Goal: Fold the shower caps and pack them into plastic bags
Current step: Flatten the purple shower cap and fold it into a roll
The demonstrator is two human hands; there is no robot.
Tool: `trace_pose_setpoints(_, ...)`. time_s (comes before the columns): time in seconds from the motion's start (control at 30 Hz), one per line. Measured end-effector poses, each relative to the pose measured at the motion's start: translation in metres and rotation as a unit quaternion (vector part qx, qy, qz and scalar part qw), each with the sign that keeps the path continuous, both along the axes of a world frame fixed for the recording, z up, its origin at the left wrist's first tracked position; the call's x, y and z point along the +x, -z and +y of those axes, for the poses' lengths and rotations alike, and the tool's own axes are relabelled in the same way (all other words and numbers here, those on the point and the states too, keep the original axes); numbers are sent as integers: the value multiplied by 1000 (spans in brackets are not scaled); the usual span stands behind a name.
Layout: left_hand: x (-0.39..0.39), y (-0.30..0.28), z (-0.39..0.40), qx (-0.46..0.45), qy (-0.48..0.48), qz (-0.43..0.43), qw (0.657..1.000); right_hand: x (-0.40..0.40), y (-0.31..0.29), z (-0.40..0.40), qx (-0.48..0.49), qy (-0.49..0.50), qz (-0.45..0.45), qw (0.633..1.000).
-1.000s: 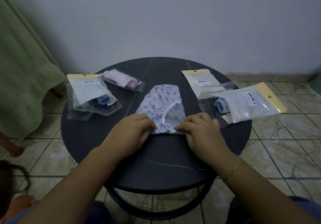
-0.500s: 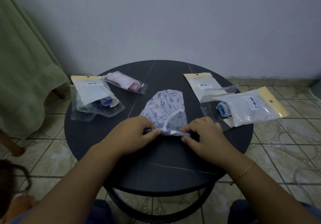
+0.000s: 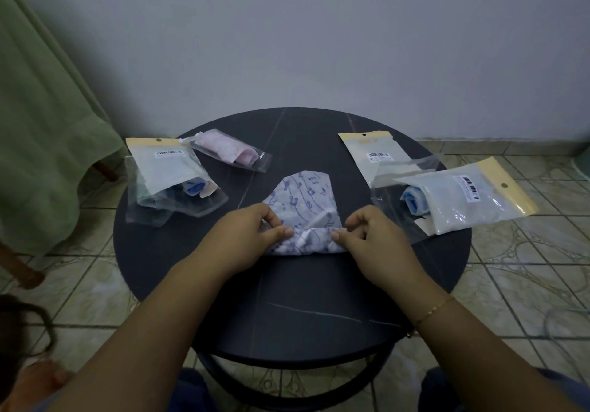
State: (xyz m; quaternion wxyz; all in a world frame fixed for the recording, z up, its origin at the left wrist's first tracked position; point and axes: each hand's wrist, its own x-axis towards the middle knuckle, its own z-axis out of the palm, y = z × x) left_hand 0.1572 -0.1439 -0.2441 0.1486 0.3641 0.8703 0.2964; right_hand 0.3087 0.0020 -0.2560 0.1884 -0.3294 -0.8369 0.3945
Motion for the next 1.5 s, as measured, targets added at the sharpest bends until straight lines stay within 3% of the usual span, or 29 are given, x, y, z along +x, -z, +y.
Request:
trace_pose_setpoints(0.1,1,0,4,-22,-6,48,999,-4,-1,-5,46,25,-20,998)
trace_pose_setpoints(0.2,3,2,5,-42,-2,166,985,-5,-1,-9,131,33,-50,990)
trace_pose_setpoints(0.33,4,9,8,57,80,282,954,-4,-1,-11,269,19,-79,960)
trace_pose_setpoints(0.43,11,9,12,98,156,240,953,-5,4,-11,330,-31,-45,942)
trace_pose_setpoints(0.53,15,10,14,-4,170,134,976,-5,8,-11,362,-69,-52,928)
trace_pose_setpoints(0.6,14,9,16,-64,180,116,975,-3,5,-15,333,-85,-81,936)
trace_pose_setpoints(0.8,12,13,12,-35,136,46,989,4,4,-11,262,-107,-98,954)
trace_pose_setpoints(1.23,10,-7,2,-52,175,105,978,13,-11,5,197,-201,-107,954)
trace_pose_setpoints(1.5,8,-12,0,-89,160,109,977,7,-6,9,29,-118,-54,991)
